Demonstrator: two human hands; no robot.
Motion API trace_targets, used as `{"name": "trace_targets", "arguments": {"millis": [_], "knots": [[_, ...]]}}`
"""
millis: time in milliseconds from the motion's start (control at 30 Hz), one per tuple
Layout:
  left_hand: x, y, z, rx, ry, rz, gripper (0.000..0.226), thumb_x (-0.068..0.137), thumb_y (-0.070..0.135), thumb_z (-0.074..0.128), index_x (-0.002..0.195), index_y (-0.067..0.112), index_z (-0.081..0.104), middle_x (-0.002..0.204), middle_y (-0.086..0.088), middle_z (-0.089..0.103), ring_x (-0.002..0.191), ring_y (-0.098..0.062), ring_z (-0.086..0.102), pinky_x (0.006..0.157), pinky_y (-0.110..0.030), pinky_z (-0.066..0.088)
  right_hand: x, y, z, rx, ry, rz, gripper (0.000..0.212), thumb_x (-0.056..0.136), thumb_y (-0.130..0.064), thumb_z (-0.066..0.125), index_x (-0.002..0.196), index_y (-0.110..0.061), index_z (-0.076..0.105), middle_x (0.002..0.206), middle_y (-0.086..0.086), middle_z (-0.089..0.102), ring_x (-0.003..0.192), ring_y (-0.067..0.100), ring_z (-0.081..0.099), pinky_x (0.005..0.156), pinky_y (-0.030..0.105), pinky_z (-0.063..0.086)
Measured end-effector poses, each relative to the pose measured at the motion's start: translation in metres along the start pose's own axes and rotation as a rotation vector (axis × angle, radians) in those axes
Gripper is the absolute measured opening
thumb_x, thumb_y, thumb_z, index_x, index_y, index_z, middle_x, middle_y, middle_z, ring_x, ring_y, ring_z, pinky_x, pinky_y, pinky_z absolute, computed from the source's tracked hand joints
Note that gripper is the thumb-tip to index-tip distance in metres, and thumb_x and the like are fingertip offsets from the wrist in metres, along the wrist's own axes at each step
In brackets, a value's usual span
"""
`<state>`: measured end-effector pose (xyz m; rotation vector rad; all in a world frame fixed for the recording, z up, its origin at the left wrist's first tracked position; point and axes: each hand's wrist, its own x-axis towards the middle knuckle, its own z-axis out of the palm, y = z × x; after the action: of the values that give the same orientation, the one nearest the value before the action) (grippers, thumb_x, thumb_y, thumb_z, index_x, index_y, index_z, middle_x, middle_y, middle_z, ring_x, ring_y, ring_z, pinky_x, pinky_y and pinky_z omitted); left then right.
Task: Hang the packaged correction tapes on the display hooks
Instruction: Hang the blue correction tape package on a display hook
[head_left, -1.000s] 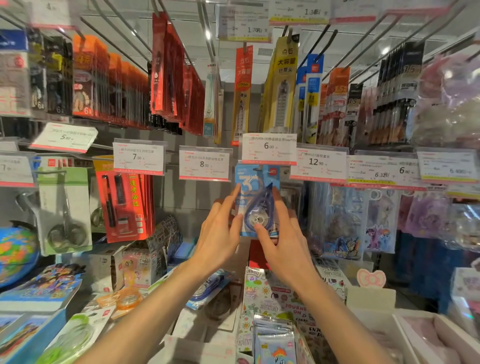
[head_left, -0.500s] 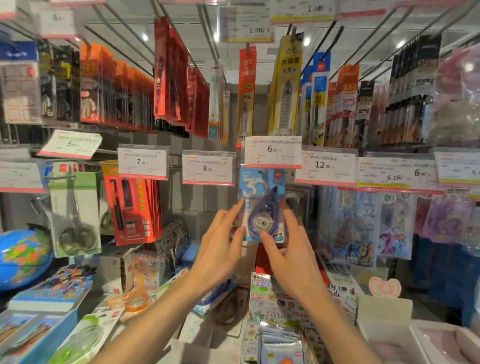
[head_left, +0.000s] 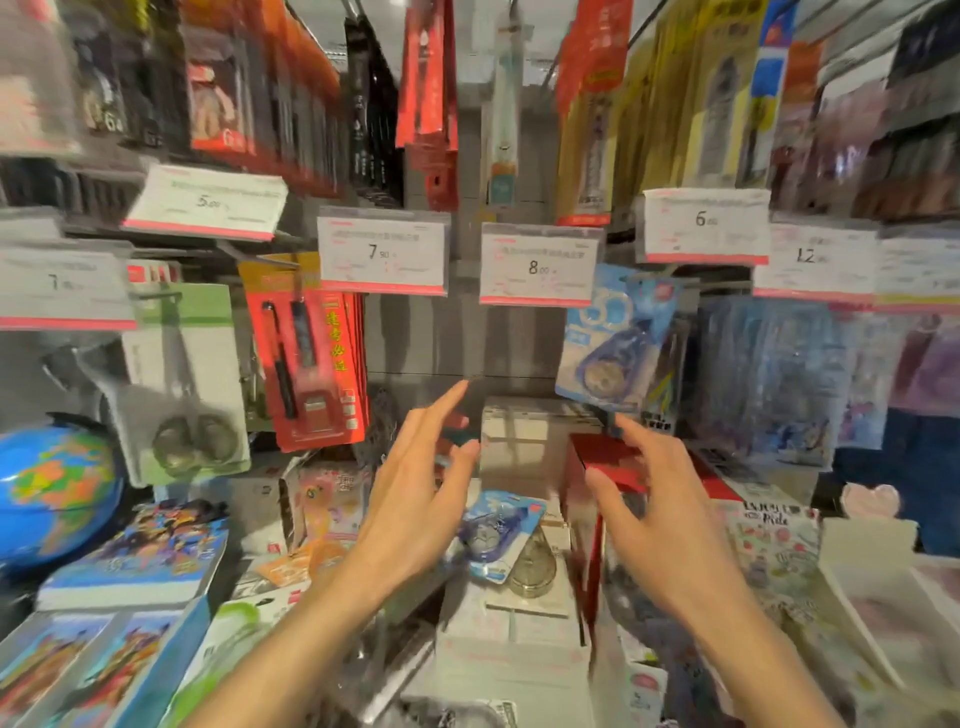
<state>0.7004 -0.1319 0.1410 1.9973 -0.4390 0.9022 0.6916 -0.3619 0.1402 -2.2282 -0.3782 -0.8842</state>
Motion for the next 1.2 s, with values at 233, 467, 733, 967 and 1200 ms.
{"name": "trace_targets", "arguments": {"millis": [233, 467, 733, 967, 1200], "knots": [[-0.02, -0.065, -0.071, -0.002, -0.055, -0.072, 0.048, 0.099, 0.024, 0.058, 0.142, 0.039, 0.043, 0.117, 0.013, 0.054, 0.096, -0.002, 0.057, 0.078, -0.004, 0.042, -0.013, -0.06, 0.067, -0.134, -0.044, -0.074, 0.046, 0.093, -0.034, 0.061, 0.135, -0.018, 0.054, 0.128, 0.001, 0.053, 0.117, 0.022, 0.057, 0.099, 0.033, 0.045], [-0.042, -0.111, -0.092, 0.12, -0.22, -0.21, 0.046, 0.099, 0.035, 0.053, 0.143, 0.035, 0.042, 0.116, 0.011, 0.053, 0.094, -0.008, 0.06, 0.092, -0.04, 0.049, -0.02, -0.074, 0.137, -0.209, -0.226, -0.013, 0.052, 0.091, -0.04, 0.057, 0.135, -0.012, 0.056, 0.128, 0.007, 0.056, 0.116, 0.028, 0.06, 0.093, 0.033, 0.046], [-0.036, -0.117, -0.035, 0.026, -0.454, -0.461, 0.039, 0.099, 0.03, 0.054, 0.138, 0.024, 0.051, 0.103, 0.004, 0.062, 0.079, -0.011, 0.059, 0.072, -0.022, 0.047, -0.021, -0.041, 0.147, -0.337, -0.247, 0.22, 0.041, 0.092, -0.033, 0.063, 0.126, -0.011, 0.061, 0.127, 0.013, 0.058, 0.122, 0.035, 0.051, 0.101, 0.042, 0.041], [-0.022, -0.111, 0.007, 0.058, -0.523, -0.563, 0.042, 0.091, 0.034, 0.056, 0.132, 0.025, 0.056, 0.085, 0.006, 0.065, 0.099, -0.025, 0.067, 0.091, -0.035, 0.05, -0.023, -0.025, 0.138, -0.467, -0.28, 0.428, 0.061, 0.094, -0.057, 0.047, 0.138, -0.016, 0.051, 0.135, 0.016, 0.058, 0.123, 0.038, 0.051, 0.1, 0.044, 0.043], [-0.014, -0.107, 0.017, -0.019, -0.525, -0.641, 0.038, 0.094, 0.023, 0.059, 0.131, 0.016, 0.058, 0.11, -0.013, 0.072, 0.105, -0.031, 0.067, 0.093, -0.036, 0.05, -0.022, -0.025, 0.134, -0.312, -0.271, 0.443, 0.047, 0.094, -0.048, 0.053, 0.126, -0.014, 0.06, 0.12, 0.012, 0.071, 0.114, 0.034, 0.063, 0.094, 0.04, 0.049]]}}
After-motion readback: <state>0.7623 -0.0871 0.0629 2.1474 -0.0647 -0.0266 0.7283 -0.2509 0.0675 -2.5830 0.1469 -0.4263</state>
